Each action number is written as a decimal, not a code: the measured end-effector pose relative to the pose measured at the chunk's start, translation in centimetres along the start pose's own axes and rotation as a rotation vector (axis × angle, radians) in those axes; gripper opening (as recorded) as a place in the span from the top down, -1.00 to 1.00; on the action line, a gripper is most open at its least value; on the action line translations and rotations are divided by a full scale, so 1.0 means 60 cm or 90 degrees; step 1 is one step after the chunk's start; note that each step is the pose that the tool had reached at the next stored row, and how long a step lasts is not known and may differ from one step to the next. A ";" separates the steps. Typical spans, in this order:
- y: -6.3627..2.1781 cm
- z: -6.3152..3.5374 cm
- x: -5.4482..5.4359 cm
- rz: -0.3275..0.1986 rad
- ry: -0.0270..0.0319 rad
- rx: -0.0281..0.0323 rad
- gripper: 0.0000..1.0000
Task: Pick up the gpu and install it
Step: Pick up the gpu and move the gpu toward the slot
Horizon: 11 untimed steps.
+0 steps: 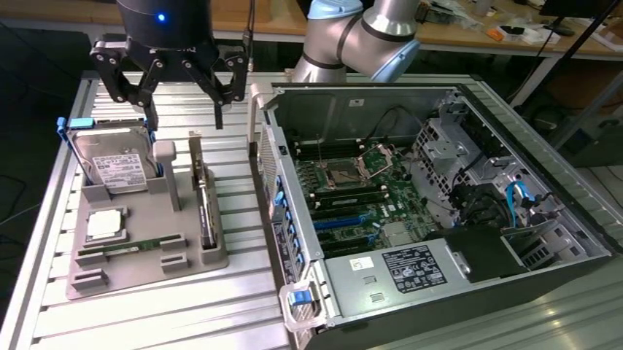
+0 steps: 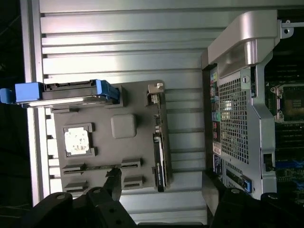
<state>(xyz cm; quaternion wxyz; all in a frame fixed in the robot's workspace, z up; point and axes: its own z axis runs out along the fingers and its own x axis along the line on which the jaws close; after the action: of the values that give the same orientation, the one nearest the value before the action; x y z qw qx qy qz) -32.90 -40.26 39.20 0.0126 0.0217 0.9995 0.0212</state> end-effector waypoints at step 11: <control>-0.001 0.030 0.001 0.000 0.0012 0.0001 -0.56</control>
<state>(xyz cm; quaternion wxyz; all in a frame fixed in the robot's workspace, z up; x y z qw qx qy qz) -32.89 -40.26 37.43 0.0117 0.0217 0.9995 0.0211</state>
